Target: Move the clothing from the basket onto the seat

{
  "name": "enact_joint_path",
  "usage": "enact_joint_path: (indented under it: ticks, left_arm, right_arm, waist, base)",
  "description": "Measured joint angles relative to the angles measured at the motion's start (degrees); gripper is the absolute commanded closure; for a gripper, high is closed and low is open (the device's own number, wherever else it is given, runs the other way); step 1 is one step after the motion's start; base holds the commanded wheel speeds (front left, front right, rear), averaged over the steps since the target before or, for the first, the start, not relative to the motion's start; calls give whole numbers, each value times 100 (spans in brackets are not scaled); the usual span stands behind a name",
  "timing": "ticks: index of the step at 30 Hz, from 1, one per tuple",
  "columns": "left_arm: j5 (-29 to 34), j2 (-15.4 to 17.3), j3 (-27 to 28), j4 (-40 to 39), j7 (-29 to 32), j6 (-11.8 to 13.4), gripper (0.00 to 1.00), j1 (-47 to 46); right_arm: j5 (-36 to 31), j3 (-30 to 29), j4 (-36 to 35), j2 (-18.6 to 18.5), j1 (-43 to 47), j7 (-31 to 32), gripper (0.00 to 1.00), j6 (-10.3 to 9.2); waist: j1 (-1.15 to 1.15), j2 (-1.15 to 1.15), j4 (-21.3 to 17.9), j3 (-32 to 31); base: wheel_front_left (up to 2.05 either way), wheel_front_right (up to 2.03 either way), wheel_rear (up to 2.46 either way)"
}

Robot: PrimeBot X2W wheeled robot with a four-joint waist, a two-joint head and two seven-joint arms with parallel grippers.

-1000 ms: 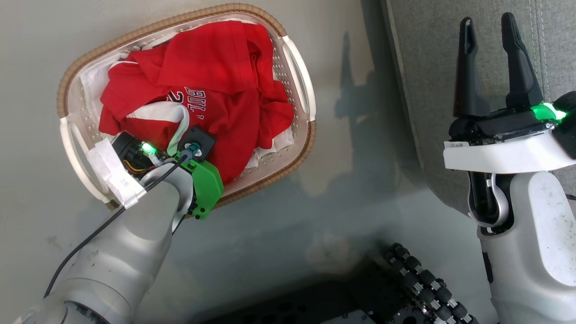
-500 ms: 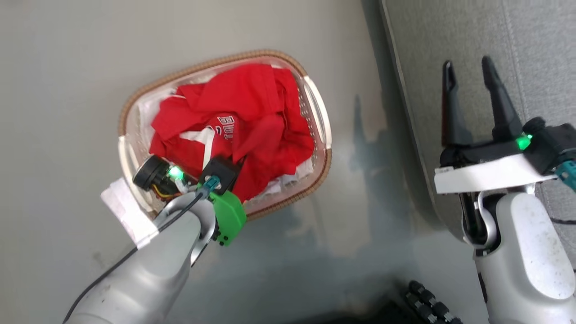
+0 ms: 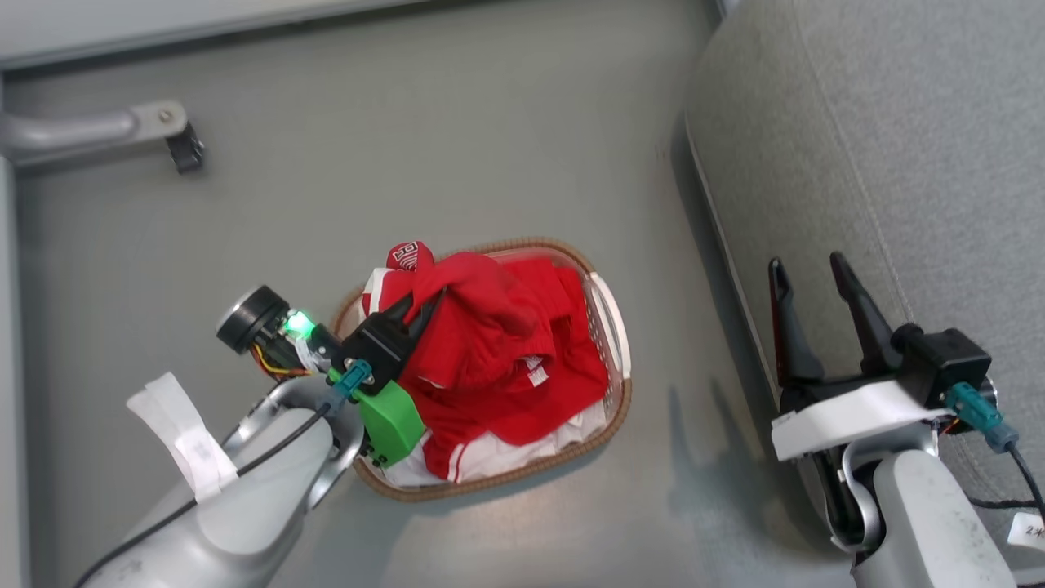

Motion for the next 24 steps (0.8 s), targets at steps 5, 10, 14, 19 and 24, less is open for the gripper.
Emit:
enact_joint_path:
  ticks: [5, 10, 14, 19, 24]
  left_arm:
    - [85, 342, -27, -678, 315, -101, 100, -314]
    - [-52, 670, 45, -1356, 866, -176, 100, -604]
    - [-151, 823, 154, -1766, 1192, -208, 100, -879]
    - [-240, 925, 225, -2033, 1468, -210, 100, -1029]
    - [-311, 926, 174, -2170, 1674, -224, 100, -1124]
  right_arm:
    - [-3, 165, 141, -1, 202, 0, 0, 0]
    - [54, 558, 222, 0, 230, 0, 0, 0]
    - [-80, 879, 275, -1, 199, 0, 0, 0]
    - [-100, 1234, 358, -4, 69, 0, 0, 0]
    - [-22, 1856, 434, -3, -77, 0, 0, 0]
  waist:
    - [0, 0, 123, -610]
    - [0, 0, 223, -1140]
    - [0, 0, 272, -1468]
    - [0, 0, 288, -1746]
    - [0, 0, 296, -1920]
  base:
    - [0, 0, 0]
    - [0, 0, 0]
    - [0, 0, 0]
    - [0, 0, 0]
    - [0, 0, 0]
